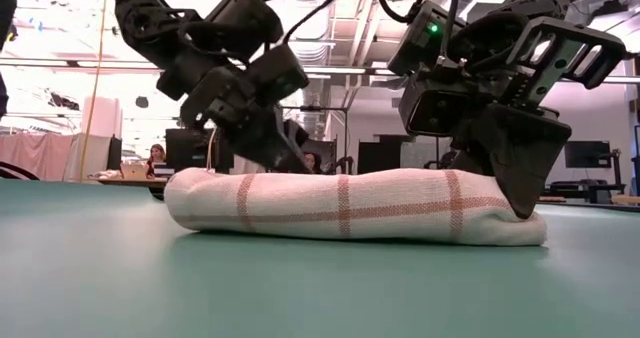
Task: Roll towel into tight, uniform cylinder
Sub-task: Roll the white patterned towel
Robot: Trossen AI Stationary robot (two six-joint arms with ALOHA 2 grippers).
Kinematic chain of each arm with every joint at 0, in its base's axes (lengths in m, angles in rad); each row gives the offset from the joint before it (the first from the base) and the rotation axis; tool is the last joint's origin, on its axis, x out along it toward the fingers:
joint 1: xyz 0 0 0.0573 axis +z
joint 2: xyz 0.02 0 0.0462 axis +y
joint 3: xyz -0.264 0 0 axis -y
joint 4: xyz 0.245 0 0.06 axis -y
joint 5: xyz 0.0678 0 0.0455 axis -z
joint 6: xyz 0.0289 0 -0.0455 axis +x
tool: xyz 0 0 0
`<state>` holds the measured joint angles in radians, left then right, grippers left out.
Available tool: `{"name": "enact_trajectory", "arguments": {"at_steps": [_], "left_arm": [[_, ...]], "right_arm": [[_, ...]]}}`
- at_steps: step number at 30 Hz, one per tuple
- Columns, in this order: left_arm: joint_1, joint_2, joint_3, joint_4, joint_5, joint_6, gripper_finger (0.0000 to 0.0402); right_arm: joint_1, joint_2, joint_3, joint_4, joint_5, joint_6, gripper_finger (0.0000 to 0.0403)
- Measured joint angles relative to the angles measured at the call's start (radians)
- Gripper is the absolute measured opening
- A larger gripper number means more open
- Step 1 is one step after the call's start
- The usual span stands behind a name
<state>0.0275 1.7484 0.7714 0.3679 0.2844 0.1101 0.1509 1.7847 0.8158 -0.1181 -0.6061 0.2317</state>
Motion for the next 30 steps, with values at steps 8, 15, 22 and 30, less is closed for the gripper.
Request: {"name": "enact_trajectory", "arguments": {"at_steps": [8,15,22,30], "left_arm": [[0.000,0.069,0.005,-0.093,-0.027,0.056,0.0000],[0.017,0.125,0.010,-0.099,-0.015,0.011,0.0000],[0.018,0.125,0.012,-0.174,0.011,-0.066,0.0000],[0.017,0.125,0.012,-0.205,0.026,-0.160,0.0000]], "right_arm": [[0.000,0.001,0.015,-0.008,0.011,0.004,0.0037],[0.000,0.002,0.045,-0.021,0.030,0.023,0.0037],[0.000,0.002,0.048,-0.050,0.037,0.103,0.0037],[-0.001,-0.001,0.050,-0.103,0.048,0.144,0.0037]]}}
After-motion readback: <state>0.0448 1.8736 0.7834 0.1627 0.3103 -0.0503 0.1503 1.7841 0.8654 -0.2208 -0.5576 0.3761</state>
